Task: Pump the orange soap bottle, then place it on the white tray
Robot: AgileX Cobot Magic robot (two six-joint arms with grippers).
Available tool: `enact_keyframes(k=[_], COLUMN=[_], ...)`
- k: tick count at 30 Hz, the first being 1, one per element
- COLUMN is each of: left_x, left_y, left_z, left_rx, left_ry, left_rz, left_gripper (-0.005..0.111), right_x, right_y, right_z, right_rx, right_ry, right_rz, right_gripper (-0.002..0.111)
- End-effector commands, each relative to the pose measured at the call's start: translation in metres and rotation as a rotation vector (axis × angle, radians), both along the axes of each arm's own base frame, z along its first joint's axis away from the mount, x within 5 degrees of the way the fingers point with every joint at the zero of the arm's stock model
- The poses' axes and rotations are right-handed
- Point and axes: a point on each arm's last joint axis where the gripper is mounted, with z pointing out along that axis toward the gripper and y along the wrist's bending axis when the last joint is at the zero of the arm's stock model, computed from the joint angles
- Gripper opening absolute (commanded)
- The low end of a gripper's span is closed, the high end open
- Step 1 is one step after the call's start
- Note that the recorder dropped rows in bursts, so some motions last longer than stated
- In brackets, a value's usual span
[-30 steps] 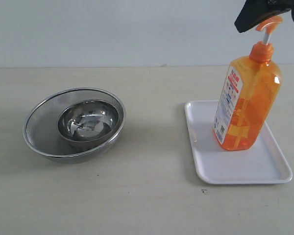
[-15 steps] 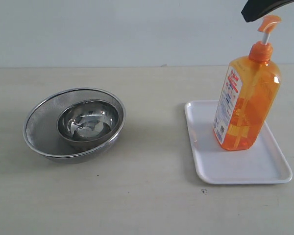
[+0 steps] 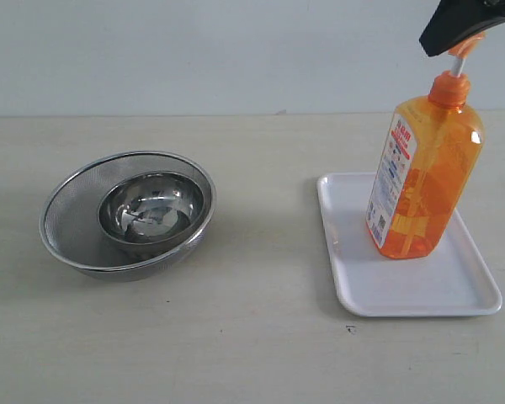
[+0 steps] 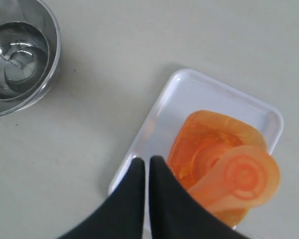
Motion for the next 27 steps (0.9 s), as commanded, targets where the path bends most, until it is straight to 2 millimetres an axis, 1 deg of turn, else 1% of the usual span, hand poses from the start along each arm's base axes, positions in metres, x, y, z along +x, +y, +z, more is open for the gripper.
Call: enact_keyframes(k=[1, 9, 14, 22, 27], left_x=[0.0000, 0.0000, 0.0000, 0.0000, 0.0000], left_y=[-0.0001, -0.0001, -0.0001, -0.0001, -0.0001], left_z=[-0.0007, -0.0007, -0.0007, -0.0007, -0.0007], left_rx=[-0.006, -0.006, -0.006, -0.006, -0.006], left_ry=[-0.003, -0.003, -0.003, -0.003, -0.003], left_rz=[0.001, 0.001, 0.001, 0.001, 0.001], left_gripper=[0.005, 0.005, 0.005, 0.005, 0.005], right_x=[-0.0088, -0.0107, -0.0117, -0.0103, -0.0102], right_y=[-0.0043, -0.0046, -0.0003, -0.0067, -0.0070], right_z=[0.0099, 0.0121, 0.0136, 0.0114, 0.0113], right_rx=[-0.032, -0.022, 0.017, -0.034, -0.029], right_ry=[-0.038, -0.037, -0.041, -0.030, -0.024], right_rz=[-0.016, -0.032, 0.003, -0.061, -0.078], right_gripper=[0.000, 0.000, 0.000, 0.000, 0.000])
